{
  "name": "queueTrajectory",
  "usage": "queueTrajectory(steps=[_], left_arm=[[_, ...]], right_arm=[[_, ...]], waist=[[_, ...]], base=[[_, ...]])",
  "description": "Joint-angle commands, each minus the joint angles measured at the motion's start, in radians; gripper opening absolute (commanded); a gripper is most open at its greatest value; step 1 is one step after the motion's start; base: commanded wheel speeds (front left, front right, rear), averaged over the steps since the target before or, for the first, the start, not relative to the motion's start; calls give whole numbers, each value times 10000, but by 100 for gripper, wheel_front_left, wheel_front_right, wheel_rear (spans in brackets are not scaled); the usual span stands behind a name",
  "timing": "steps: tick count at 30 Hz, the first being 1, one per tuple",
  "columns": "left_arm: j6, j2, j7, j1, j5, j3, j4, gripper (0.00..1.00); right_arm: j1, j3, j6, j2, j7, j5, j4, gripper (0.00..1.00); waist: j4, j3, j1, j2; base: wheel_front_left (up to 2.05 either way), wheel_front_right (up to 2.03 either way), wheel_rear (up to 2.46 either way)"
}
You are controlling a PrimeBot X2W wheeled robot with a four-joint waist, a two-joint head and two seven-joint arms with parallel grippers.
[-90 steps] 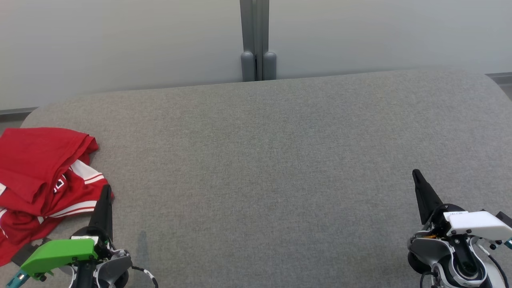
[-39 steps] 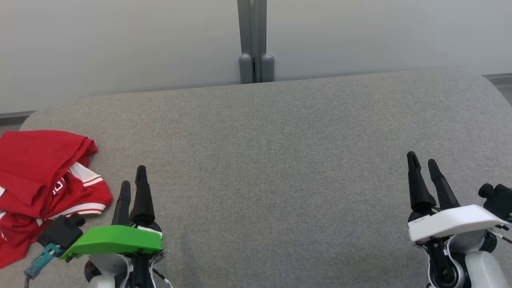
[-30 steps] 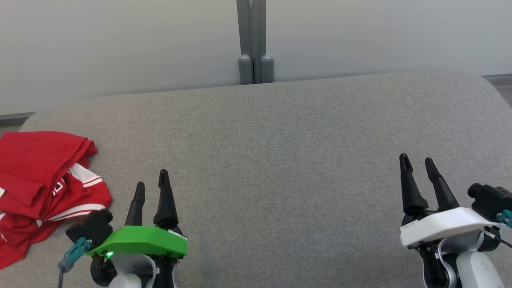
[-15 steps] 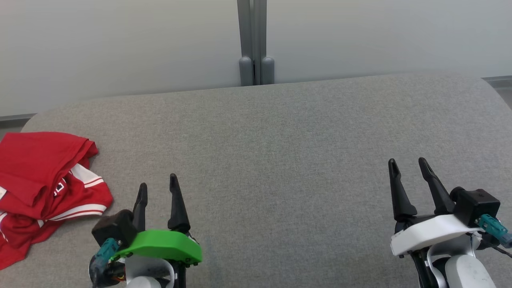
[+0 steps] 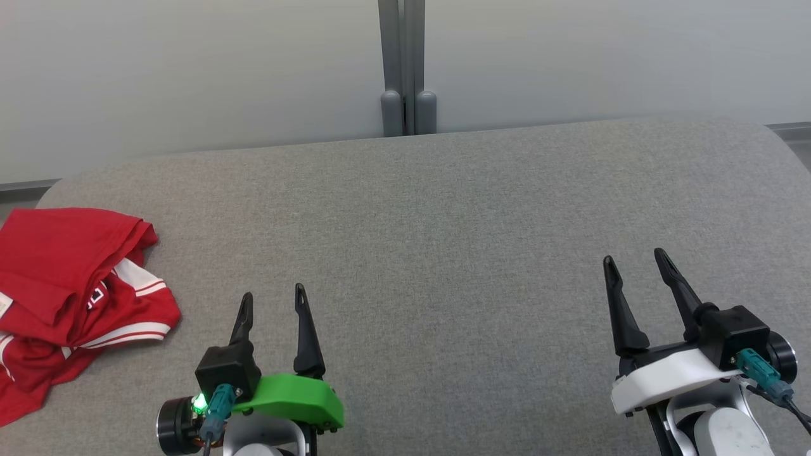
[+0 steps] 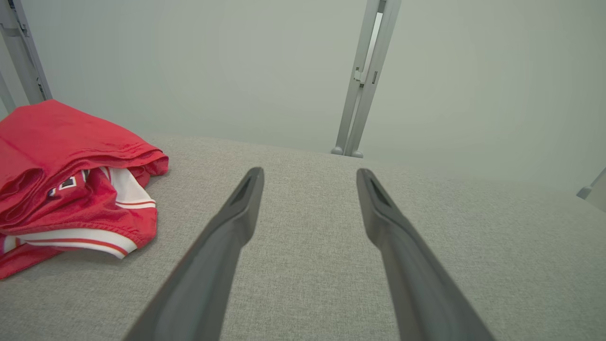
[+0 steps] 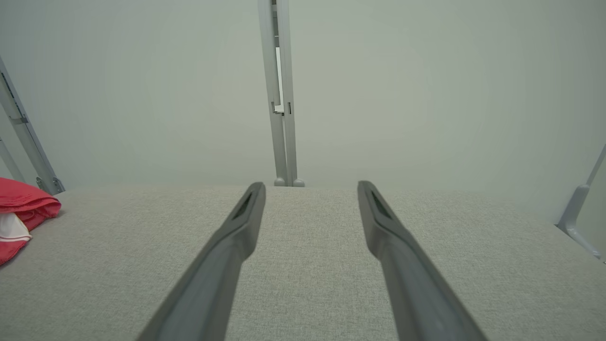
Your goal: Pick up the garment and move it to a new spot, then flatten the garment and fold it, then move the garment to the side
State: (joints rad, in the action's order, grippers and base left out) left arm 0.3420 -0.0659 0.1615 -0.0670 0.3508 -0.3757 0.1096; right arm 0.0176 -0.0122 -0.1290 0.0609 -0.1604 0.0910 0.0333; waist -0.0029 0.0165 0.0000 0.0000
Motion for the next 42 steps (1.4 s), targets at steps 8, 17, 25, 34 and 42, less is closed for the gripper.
queueTrajectory(steps=[8,17,25,34,42], left_arm=[[9,74,276,42,-19,70,-492,100],[-778,218,484,407,332,431,-695,100],[-719,189,666,485,-27,204,-554,100],[-607,153,867,454,-274,-155,-164,100],[-558,129,1020,602,-163,-278,-21,100]], right_arm=[[-175,-114,-24,-71,-297,-223,-248,100],[-303,-150,-26,-131,-509,-16,-417,100],[-359,-228,-26,-127,-677,-517,-467,100],[-448,-268,-19,-109,-877,-820,-445,100],[-530,-189,-20,-89,-1027,709,-191,100]], waist=[[-11,20,0,0],[4,58,0,0],[23,92,0,0],[27,154,0,0],[37,213,0,0]], base=[[0,0,0],[0,0,0],[0,0,0],[0,0,0],[0,0,0]])
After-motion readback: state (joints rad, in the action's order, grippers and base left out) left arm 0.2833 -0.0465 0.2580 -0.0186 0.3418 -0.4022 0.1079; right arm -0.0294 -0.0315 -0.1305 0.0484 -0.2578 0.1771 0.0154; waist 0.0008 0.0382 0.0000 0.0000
